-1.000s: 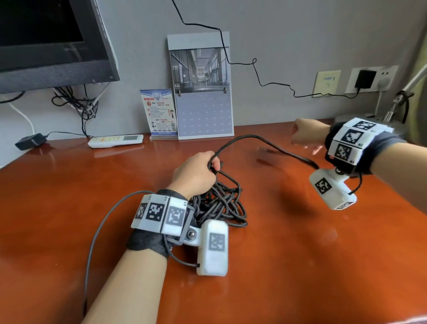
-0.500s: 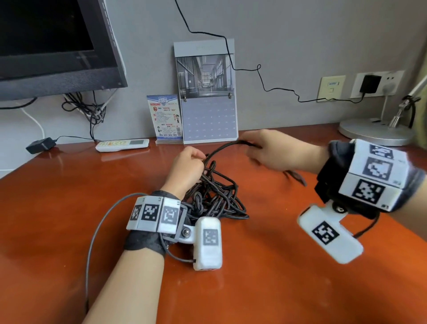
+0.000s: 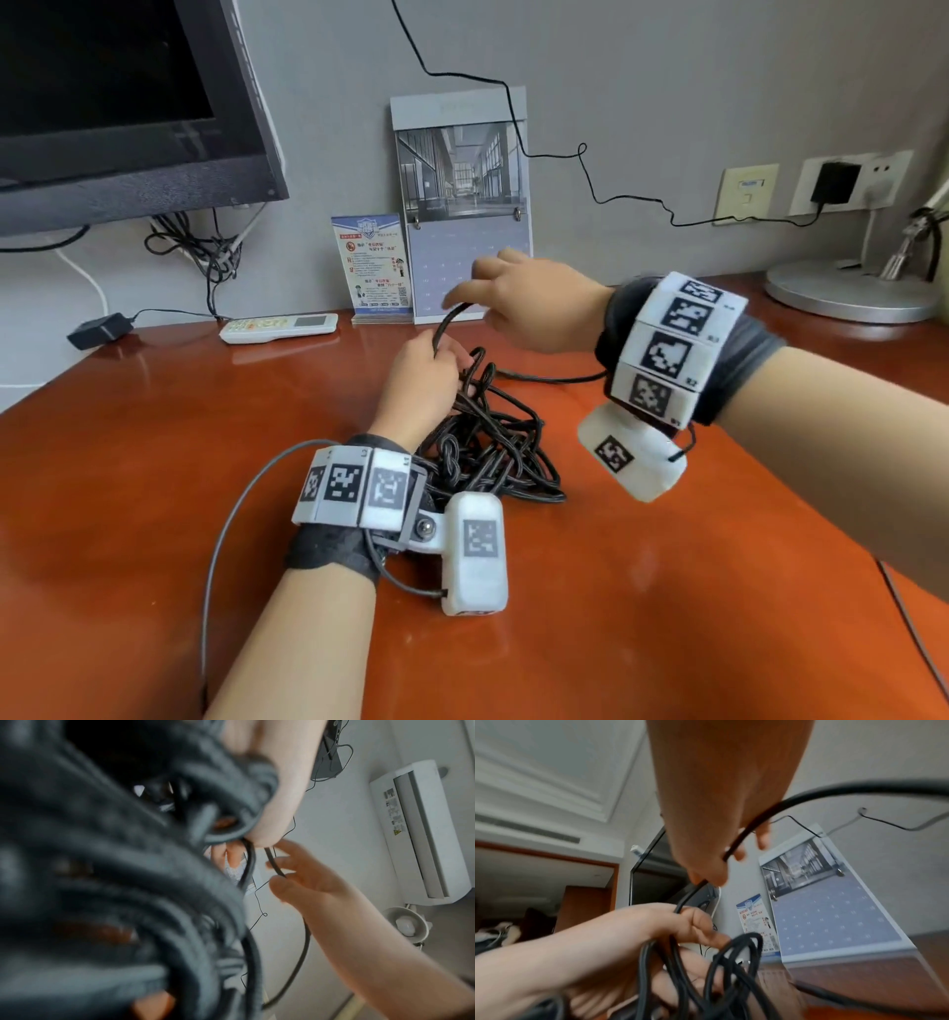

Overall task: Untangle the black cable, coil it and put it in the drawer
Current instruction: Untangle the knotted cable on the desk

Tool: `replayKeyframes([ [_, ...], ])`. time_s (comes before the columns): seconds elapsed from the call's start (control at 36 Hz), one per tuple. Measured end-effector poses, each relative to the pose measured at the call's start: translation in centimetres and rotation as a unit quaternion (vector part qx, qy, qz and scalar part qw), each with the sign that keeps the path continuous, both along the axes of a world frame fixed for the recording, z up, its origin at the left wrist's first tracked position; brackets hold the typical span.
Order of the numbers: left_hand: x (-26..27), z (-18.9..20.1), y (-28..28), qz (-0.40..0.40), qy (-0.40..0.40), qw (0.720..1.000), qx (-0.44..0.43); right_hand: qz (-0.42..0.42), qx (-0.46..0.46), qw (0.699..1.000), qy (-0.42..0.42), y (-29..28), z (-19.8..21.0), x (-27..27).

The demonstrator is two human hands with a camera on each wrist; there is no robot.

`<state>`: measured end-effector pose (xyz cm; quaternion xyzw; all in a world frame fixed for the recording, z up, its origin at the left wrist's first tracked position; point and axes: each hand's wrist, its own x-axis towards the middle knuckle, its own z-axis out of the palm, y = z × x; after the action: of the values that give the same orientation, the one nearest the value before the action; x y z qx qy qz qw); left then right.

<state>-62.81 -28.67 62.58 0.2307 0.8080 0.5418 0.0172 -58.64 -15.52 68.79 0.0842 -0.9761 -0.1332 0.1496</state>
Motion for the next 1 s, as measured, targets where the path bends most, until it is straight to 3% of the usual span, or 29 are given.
replayKeyframes([
  [0.06,-0.2,0.0,0.0,0.017,-0.011,1.000,0.016,0.073,-0.018,0.993,0.092,0.6,-0.9,0.8],
  [0.11,-0.4,0.0,0.0,0.039,-0.028,0.998,0.046,0.143,0.061,0.964,0.215,1.2,-1.5,1.8],
  [0.14,-0.5,0.0,-0.1,0.047,-0.031,0.997,0.057,0.178,0.103,0.951,0.232,1.5,-2.0,2.3],
  [0.19,-0.8,-0.2,-0.2,0.052,-0.035,0.996,0.063,0.221,0.132,0.952,0.167,1.5,-2.8,3.3],
  [0.22,-0.8,-0.2,-0.3,0.048,-0.040,0.996,0.065,0.190,0.115,0.969,0.112,1.3,-3.0,3.8],
  [0.28,-0.9,-0.2,-0.3,0.040,-0.046,0.996,0.063,0.023,0.020,1.000,0.004,1.3,-3.0,3.9],
  [0.31,-0.8,-0.2,-0.3,0.037,-0.046,0.997,0.059,-0.054,-0.048,0.997,-0.035,1.4,-3.0,3.8],
  [0.42,-0.6,-0.1,-0.1,0.028,-0.040,0.998,0.045,-0.129,-0.271,0.942,-0.148,1.6,-3.8,2.5],
  [0.5,-0.6,-0.1,-0.1,0.028,-0.028,0.999,0.032,-0.145,-0.351,0.898,-0.222,1.3,-4.5,1.6],
  [0.64,-0.5,-0.1,-0.3,0.017,-0.033,0.999,0.034,-0.157,-0.499,0.814,-0.252,2.1,-4.9,2.1],
  [0.75,-0.2,0.2,-0.3,-0.009,-0.031,0.999,0.033,-0.175,-0.535,0.777,-0.282,2.4,-5.4,2.8],
  [0.89,0.0,0.1,-0.4,-0.022,-0.015,0.999,0.026,-0.164,-0.622,0.709,-0.289,2.5,-6.4,3.1],
  [1.0,0.0,0.4,-0.6,-0.047,0.007,0.999,0.011,-0.180,-0.631,0.701,-0.280,2.5,-6.6,3.5],
])
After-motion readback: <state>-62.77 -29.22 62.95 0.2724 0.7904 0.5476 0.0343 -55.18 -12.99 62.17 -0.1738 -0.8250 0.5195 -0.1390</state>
